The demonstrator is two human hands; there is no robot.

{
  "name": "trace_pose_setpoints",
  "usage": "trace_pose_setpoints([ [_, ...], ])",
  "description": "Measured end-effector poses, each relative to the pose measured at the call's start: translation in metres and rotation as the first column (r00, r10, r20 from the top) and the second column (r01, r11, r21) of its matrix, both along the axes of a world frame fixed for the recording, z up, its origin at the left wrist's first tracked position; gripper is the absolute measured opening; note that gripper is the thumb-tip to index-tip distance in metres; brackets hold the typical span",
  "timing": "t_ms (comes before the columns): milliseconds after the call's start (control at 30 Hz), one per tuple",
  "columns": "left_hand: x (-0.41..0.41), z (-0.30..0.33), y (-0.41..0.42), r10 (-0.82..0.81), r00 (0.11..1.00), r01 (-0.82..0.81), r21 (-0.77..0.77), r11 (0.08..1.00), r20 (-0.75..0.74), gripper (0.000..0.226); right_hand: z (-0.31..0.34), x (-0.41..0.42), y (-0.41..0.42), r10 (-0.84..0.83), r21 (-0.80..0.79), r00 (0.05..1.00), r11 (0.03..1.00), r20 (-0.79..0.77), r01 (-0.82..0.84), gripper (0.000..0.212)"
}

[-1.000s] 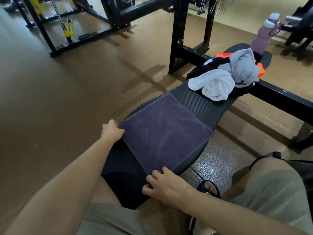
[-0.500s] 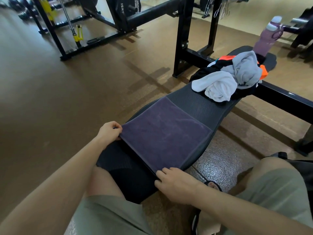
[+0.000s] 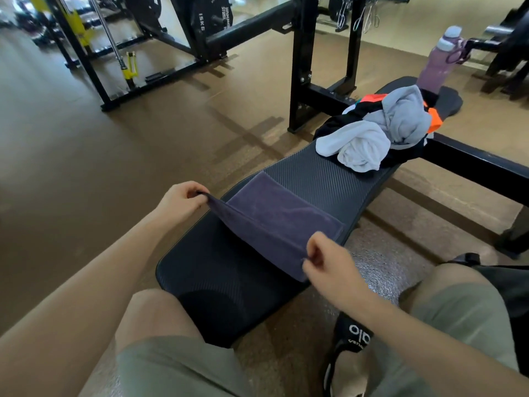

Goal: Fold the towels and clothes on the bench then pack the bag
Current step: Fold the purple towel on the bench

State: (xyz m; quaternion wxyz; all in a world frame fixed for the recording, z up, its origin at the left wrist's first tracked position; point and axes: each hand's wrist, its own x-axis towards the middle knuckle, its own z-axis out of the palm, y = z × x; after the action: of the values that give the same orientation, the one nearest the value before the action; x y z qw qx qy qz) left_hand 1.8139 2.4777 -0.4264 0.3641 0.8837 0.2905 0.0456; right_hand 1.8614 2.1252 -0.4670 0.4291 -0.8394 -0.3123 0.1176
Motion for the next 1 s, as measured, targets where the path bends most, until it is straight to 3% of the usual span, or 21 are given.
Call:
trace_pose_setpoints([
  [100, 0.034, -0.005, -0.007, -0.065, 0.998, 0.063, 0.097, 0.993, 0.013, 0.012, -0.004, 0.034, -0.004, -0.192, 0.051, 0.949, 0.976, -0.251, 0.211, 0.028],
  [200, 0.069, -0.013, -0.013, -0.072, 0.997, 0.069, 0.088, 0.994, 0.027, 0.010, -0.018, 0.066, -0.006, -0.294, 0.067, 0.860, 0.934, -0.417, 0.351, 0.028],
  [400, 0.122, -0.044, -0.014, -0.021, 1.000, 0.023, 0.085, 0.996, -0.022, 0.006, -0.035, 0.104, 0.003, -0.397, -0.154, 0.888, 0.917, -0.234, 0.369, 0.012],
  [533, 0.141, -0.063, -0.017, -0.063, 0.997, 0.068, 0.115, 0.991, -0.050, 0.008, -0.047, 0.115, 0.008, -0.439, -0.247, 0.867, 0.890, -0.235, 0.384, 0.006],
  [800, 0.157, -0.085, -0.023, -0.134, 0.983, 0.161, 0.232, 0.959, -0.127, 0.012, -0.055, 0.123, 0.007, -0.458, -0.271, 0.855, 0.879, -0.244, 0.393, 0.014],
  [1000, 0.161, -0.089, -0.026, -0.199, 0.966, 0.245, 0.336, 0.909, -0.166, 0.017, -0.048, 0.119, 0.008, -0.377, -0.366, 0.921, 0.874, -0.099, 0.319, 0.013],
])
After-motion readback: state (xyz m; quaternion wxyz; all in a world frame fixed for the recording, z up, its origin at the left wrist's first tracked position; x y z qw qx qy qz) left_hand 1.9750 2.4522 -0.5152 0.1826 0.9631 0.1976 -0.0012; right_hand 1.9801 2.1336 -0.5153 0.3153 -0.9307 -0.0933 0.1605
